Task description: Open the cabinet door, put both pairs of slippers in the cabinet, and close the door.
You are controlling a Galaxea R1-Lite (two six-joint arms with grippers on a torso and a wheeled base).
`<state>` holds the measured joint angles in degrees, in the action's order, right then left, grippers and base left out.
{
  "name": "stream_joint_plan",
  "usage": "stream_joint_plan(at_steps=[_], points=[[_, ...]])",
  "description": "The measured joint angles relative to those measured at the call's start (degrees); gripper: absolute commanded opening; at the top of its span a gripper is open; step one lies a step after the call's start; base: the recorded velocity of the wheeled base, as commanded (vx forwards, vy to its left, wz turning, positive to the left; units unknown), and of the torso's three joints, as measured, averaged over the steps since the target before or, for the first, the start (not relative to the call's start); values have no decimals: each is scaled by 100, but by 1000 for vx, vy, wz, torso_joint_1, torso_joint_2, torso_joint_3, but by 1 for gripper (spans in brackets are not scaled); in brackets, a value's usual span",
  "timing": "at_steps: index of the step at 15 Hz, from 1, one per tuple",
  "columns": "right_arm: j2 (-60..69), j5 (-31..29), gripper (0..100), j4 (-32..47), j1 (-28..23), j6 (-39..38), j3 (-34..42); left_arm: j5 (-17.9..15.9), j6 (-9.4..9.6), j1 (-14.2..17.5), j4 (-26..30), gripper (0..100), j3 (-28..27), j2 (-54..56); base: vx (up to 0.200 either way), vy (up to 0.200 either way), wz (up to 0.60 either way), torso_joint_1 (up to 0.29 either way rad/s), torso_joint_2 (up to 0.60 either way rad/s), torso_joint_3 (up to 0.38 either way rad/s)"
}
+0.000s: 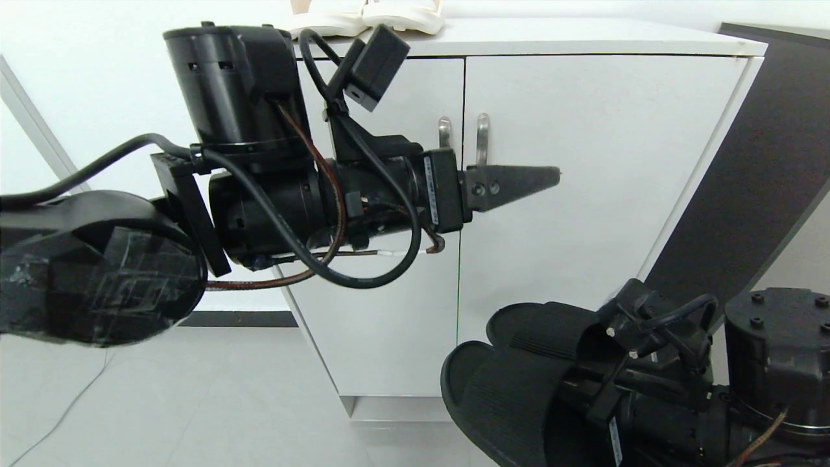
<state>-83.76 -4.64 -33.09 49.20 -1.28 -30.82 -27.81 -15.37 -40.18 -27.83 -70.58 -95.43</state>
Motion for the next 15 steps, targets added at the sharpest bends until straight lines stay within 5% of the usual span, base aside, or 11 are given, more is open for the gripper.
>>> stream_joint_plan(at_steps=[2, 5, 10, 15], points=[[-11, -2, 0, 0, 0, 5, 0, -71, -132, 197, 73, 100, -271, -110, 0, 0, 0, 0, 0, 0], [-35, -9, 0, 0, 0, 13, -10, -13, 62, 179, 416, 100, -496, -165, 0, 0, 0, 0, 0, 0], [-66, -20, 0, 0, 0, 13, 4, 975, 506, 177, 503, 100, -916, -488, 0, 0, 0, 0, 0, 0], [-77, -20, 0, 2, 0, 16, 6, 1231, 528, 204, 508, 100, -1147, -812, 0, 0, 0, 0, 0, 0]])
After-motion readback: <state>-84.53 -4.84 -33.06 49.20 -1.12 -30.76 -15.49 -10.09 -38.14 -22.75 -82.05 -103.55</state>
